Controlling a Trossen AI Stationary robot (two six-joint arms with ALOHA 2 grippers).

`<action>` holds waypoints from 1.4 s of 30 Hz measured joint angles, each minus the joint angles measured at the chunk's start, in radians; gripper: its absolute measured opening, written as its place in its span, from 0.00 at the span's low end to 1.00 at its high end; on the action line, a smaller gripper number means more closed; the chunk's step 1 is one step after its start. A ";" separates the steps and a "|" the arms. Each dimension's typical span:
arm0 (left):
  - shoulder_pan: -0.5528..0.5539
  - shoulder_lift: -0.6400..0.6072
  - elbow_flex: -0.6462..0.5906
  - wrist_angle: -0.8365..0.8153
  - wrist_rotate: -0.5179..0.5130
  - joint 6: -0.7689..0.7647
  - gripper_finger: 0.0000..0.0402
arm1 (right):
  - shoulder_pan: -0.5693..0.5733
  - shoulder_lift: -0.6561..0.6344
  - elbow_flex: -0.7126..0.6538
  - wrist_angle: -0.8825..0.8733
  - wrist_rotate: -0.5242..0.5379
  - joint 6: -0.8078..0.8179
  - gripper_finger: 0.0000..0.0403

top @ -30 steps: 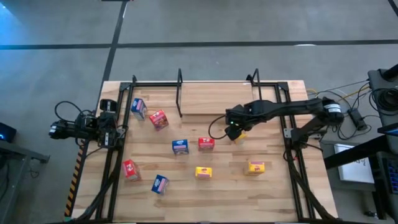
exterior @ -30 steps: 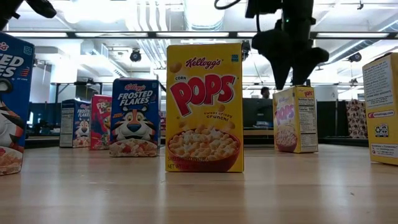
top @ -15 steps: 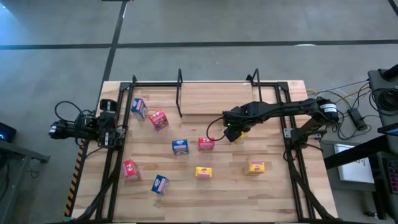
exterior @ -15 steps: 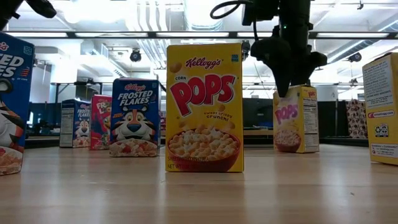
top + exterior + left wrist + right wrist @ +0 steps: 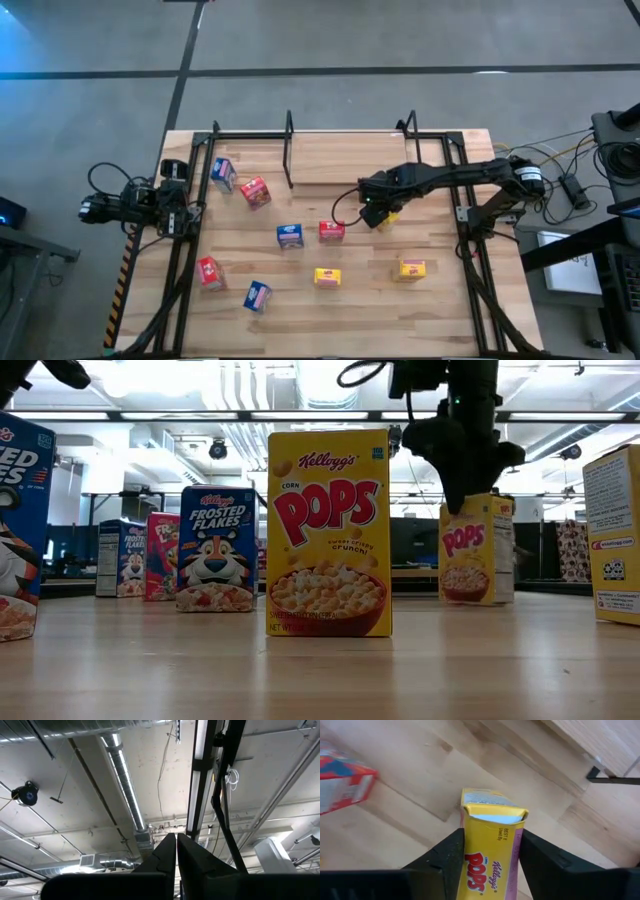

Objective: Stack cereal on shelf
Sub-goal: Put the top yellow cereal box on the shelf

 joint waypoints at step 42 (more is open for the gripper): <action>0.000 0.000 0.000 -0.002 0.000 0.000 0.00 | -0.395 0.068 0.293 0.211 0.095 -1.248 0.33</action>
